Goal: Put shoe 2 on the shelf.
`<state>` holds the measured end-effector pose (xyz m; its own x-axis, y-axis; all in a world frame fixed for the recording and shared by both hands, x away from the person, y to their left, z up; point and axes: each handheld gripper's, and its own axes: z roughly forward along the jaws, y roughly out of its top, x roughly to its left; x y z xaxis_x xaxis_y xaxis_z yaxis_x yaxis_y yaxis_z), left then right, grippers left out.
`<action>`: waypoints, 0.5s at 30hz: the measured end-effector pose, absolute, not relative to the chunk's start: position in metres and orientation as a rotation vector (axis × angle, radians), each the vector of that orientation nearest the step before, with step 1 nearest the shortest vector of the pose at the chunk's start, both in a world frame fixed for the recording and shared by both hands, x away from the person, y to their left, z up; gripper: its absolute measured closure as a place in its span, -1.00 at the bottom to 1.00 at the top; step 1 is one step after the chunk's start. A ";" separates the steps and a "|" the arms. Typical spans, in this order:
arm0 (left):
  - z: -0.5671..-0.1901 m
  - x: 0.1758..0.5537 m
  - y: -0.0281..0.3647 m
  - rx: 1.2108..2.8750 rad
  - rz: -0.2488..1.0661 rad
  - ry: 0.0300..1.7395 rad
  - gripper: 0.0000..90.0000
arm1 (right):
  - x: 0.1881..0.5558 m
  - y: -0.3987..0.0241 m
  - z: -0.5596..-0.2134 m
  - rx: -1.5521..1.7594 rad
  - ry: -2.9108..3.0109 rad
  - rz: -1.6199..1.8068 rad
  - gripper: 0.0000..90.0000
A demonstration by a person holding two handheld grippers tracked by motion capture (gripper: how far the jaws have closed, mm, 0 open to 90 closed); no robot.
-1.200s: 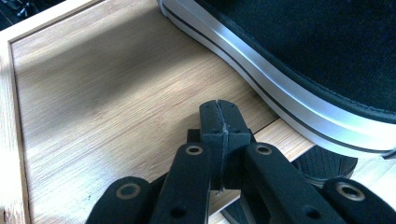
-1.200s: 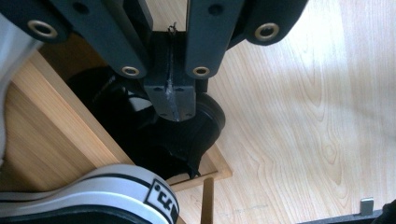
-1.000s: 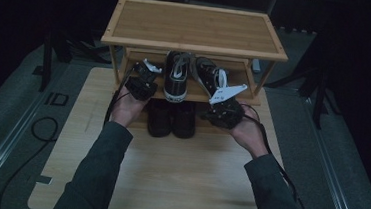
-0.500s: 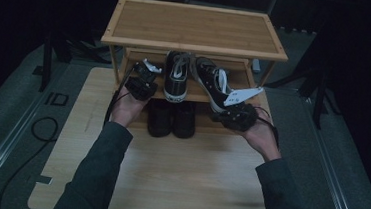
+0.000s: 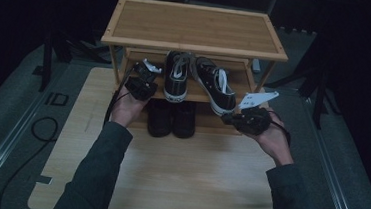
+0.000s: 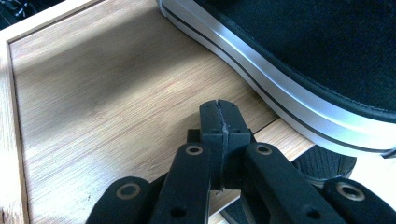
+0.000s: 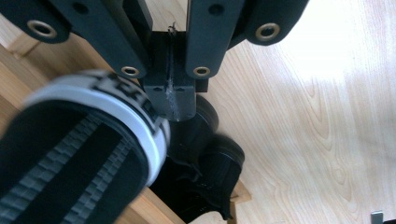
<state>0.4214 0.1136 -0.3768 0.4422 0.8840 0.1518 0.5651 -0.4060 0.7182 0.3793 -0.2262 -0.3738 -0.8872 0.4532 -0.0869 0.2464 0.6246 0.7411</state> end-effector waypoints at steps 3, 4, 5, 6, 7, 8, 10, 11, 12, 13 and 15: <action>-0.377 0.421 0.114 2.110 0.706 1.210 1.00 | 0.379 -0.233 -0.374 0.587 2.580 1.119 0.99; -0.377 0.421 0.114 2.109 0.707 1.210 1.00 | 0.379 -0.234 -0.374 0.596 2.578 1.115 0.99; -0.377 0.421 0.114 2.109 0.710 1.210 1.00 | 0.379 -0.236 -0.375 0.597 2.573 1.109 0.99; -0.377 0.421 0.113 2.110 0.714 1.210 1.00 | 0.379 -0.237 -0.375 0.604 2.571 1.102 0.99; -0.377 0.421 0.113 2.109 0.717 1.211 1.00 | 0.380 -0.238 -0.375 0.609 2.571 1.106 0.99; -0.377 0.421 0.113 2.109 0.717 1.211 1.00 | 0.380 -0.239 -0.376 0.612 2.570 1.116 0.99; -0.377 0.421 0.113 2.109 0.715 1.212 1.00 | 0.380 -0.239 -0.376 0.612 2.568 1.120 0.99; -0.377 0.421 0.113 2.110 0.713 1.211 1.00 | 0.380 -0.239 -0.376 0.611 2.568 1.120 0.99; -0.377 0.421 0.113 2.110 0.712 1.210 1.00 | 0.381 -0.240 -0.376 0.609 2.567 1.121 0.99; -0.377 0.421 0.113 2.110 0.712 1.210 1.00 | 0.381 -0.240 -0.376 0.607 2.567 1.122 1.00; -0.377 0.422 0.114 2.112 0.707 1.210 1.00 | 0.381 -0.239 -0.376 0.606 2.569 1.124 1.00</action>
<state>0.4216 0.1139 -0.3768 0.4433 0.8835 0.1515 0.5651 -0.4066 0.7179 0.3813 -0.2395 -0.3760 -0.8755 0.4766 -0.0790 0.2655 0.6112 0.7456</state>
